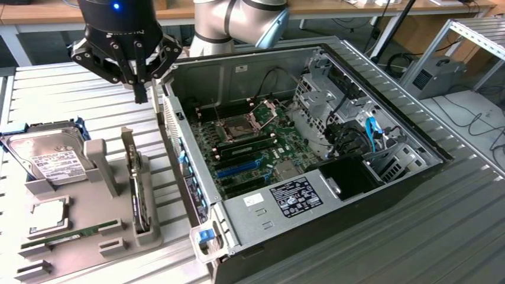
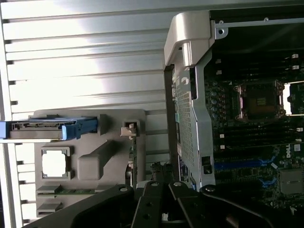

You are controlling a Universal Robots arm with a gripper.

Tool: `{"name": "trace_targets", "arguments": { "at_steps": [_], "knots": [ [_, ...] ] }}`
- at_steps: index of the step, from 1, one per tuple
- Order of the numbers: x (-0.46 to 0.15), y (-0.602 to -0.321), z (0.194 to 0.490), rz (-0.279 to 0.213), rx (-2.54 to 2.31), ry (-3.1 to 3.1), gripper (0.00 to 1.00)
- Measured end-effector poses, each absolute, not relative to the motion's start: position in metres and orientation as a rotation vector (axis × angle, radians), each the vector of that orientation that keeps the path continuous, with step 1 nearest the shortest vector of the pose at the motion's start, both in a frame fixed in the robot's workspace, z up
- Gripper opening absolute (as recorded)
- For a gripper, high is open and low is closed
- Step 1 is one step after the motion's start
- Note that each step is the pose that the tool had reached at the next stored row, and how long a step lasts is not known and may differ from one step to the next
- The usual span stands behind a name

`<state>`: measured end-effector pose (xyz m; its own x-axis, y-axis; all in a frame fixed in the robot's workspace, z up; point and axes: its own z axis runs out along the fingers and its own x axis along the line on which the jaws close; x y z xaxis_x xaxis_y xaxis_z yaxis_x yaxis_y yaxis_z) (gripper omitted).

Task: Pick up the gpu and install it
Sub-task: 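Reach for the gpu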

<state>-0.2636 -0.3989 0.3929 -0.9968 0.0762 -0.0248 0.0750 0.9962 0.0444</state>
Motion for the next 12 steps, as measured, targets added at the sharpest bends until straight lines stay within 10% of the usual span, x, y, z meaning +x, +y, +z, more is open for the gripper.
{"name": "trace_targets", "arguments": {
  "at_steps": [12],
  "knots": [
    [-0.2637,-0.4020,0.3927,0.068,0.118,3.112,0.11]
  ]
}}
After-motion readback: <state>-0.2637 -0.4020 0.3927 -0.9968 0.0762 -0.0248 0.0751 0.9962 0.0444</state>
